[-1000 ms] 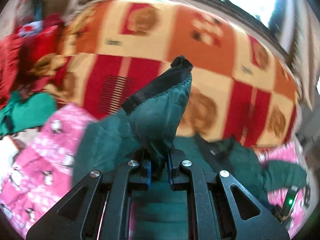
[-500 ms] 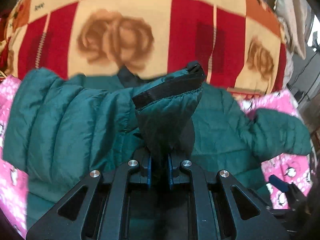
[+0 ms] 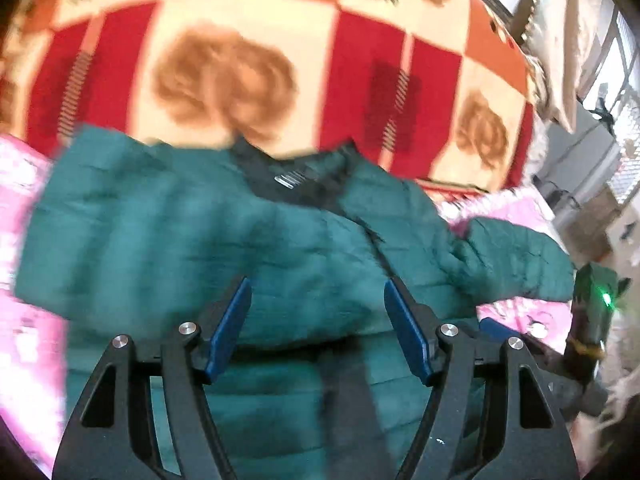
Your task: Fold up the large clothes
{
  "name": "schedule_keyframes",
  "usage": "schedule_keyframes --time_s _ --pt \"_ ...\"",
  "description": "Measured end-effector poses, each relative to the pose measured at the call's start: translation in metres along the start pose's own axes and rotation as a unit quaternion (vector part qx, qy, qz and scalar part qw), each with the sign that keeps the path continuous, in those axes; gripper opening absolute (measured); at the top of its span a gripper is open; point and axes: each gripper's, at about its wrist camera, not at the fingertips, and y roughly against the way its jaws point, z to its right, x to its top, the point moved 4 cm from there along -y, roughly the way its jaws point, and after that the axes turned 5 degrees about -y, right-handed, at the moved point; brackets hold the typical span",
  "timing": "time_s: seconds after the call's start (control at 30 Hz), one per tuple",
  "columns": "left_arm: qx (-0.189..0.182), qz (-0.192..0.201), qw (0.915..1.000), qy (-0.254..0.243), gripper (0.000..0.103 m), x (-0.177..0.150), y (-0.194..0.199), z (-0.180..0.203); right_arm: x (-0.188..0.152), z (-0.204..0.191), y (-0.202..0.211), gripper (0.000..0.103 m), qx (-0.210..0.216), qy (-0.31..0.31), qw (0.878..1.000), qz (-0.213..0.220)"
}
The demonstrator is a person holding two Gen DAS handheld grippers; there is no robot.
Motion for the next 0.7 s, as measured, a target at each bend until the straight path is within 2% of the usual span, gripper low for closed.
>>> schedule_keyframes --time_s 0.1,0.17,0.23,0.27,0.3,0.33,0.4,0.43,0.57,0.7 --pt "0.030 0.024 0.9991 0.020 0.069 0.002 0.031 -0.035 0.003 -0.022 -0.023 0.103 0.027 -0.003 0.999 -0.027" --pt "0.064 0.036 0.9964 0.042 0.069 0.000 0.048 -0.069 0.003 -0.034 -0.039 0.099 0.033 0.001 0.999 -0.039" --pt "0.090 0.045 0.9930 0.063 0.069 -0.004 0.057 -0.096 0.005 -0.051 -0.059 0.080 0.051 0.009 0.998 -0.047" --pt "0.100 0.046 0.9912 0.074 0.069 -0.006 0.060 -0.108 0.005 -0.058 -0.069 0.073 0.058 0.015 0.997 -0.049" --pt "0.109 0.044 0.9893 0.087 0.069 -0.010 0.062 -0.121 0.005 -0.065 -0.080 0.055 0.062 0.022 0.996 -0.054" --pt "0.112 0.043 0.9880 0.097 0.069 -0.015 0.064 -0.131 0.003 -0.067 -0.089 0.042 0.062 0.025 0.996 -0.065" --pt "0.118 0.041 0.9860 0.111 0.069 -0.022 0.066 -0.145 0.004 -0.069 -0.093 0.034 0.064 0.025 0.996 -0.064" --pt "0.125 0.041 0.9845 0.116 0.069 -0.024 0.067 -0.152 0.007 -0.070 -0.087 0.023 0.066 0.030 0.996 -0.049" --pt "0.137 0.038 0.9821 0.123 0.069 -0.027 0.060 -0.164 0.028 -0.066 -0.054 0.020 0.025 0.069 0.997 0.030" --pt "0.132 0.034 0.9835 0.119 0.069 -0.023 0.042 -0.155 0.048 -0.047 -0.036 0.019 -0.020 0.085 0.994 0.067"
